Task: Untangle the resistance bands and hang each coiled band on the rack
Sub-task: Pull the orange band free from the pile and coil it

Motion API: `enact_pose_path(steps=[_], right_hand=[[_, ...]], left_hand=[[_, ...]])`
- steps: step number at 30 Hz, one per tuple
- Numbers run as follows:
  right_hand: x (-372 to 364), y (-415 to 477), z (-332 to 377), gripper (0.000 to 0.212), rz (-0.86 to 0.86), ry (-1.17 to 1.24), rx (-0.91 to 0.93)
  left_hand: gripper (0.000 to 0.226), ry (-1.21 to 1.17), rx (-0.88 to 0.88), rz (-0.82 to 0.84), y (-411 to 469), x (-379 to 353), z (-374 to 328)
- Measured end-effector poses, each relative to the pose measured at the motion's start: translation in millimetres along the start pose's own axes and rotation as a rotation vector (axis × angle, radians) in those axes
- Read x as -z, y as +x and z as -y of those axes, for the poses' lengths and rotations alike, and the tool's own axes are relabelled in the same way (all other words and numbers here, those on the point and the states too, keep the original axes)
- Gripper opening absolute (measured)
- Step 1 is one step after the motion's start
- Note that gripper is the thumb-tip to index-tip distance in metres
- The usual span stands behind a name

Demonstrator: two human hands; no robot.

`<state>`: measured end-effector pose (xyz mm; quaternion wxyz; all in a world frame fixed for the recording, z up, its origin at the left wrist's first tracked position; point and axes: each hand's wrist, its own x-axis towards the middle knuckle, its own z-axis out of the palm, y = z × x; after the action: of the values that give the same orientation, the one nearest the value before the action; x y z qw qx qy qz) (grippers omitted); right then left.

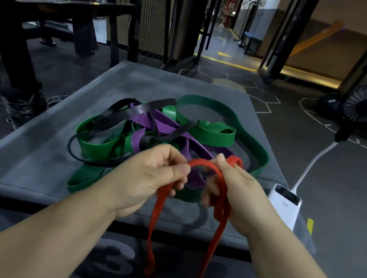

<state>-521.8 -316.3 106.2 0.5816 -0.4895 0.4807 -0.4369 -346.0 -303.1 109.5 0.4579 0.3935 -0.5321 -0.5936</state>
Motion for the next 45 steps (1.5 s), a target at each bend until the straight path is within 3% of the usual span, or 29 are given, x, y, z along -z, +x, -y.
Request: enact_pose_path(steps=[5,11,14,17,20,23,31,37,45], right_hand=[[-2,-7,-4,0.08,0.35,-0.031,-0.088],[-3,-7,-11,0.061,0.633,0.056,-0.104],[-4,-6,-11,0.057,0.709,0.17,-0.135],[-6,-5,-14,0.067,0.789,0.201,-0.187],[-10,-6,-17,0.074,0.865,0.182,-0.192],[-13,-8,-18,0.072,0.877,0.159,-0.192],[-14,-12,-11,0.073,0.908,0.264,-0.221],[-4,-12,-5,0.07,0.904,0.283,-0.203],[-1,-14,0,0.054,0.855,0.243,-0.157]], left_hand=[[0.007,0.218,-0.192,-0.024,1,3,0],[0.022,0.69,-0.402,-0.096,2,12,-2],[0.04,0.558,-0.32,-0.072,4,16,-1],[0.029,0.287,-0.212,-0.051,2,14,-3],[0.032,0.156,-0.152,-0.037,3,14,-4],[0.034,0.142,-0.119,0.052,3,17,-4],[0.03,0.398,-0.181,0.113,3,16,1],[0.031,0.52,-0.305,0.022,10,21,9],[0.075,0.458,-0.282,0.285,7,15,19]])
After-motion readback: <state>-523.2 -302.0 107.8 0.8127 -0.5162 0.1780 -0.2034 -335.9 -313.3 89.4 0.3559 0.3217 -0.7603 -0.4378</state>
